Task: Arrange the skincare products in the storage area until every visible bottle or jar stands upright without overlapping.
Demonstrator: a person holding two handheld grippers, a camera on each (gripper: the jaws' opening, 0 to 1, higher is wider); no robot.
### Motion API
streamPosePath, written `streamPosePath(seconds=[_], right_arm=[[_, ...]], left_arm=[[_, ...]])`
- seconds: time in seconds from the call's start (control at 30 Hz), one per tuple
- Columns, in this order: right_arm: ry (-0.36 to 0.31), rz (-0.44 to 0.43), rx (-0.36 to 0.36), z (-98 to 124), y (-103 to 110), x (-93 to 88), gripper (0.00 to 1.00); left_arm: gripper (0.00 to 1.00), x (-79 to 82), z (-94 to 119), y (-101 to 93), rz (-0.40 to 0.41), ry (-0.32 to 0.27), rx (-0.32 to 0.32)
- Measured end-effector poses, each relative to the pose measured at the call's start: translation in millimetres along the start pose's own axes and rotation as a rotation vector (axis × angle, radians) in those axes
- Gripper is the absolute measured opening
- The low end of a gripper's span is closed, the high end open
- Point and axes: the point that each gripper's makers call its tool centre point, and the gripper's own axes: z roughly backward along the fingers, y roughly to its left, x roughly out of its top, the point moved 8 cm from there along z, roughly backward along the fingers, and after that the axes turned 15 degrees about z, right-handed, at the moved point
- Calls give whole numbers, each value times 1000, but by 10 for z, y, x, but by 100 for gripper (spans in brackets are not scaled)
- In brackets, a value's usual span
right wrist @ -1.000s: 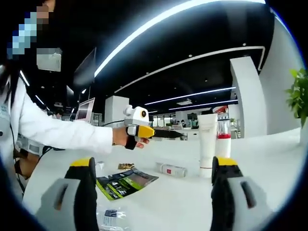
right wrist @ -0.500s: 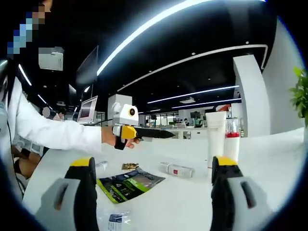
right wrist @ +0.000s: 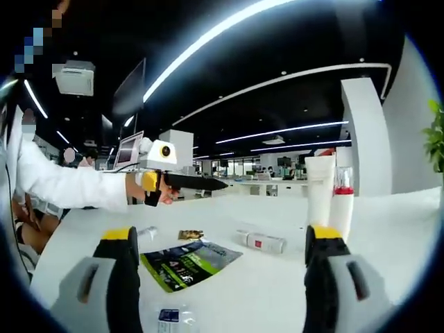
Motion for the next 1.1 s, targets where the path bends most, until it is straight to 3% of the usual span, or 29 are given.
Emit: streamPosePath(seconds=[0.23, 0.77, 1.1], right_arm=[[9, 10, -4, 18, 26, 39, 100], [21, 17, 8, -5, 64, 82, 100], [30, 26, 22, -65, 82, 82, 100]], left_arm=[[100, -15, 116, -121, -8, -23, 5], [100, -109, 348, -211, -10, -10, 41], [100, -161, 526, -248, -8, -36, 61]])
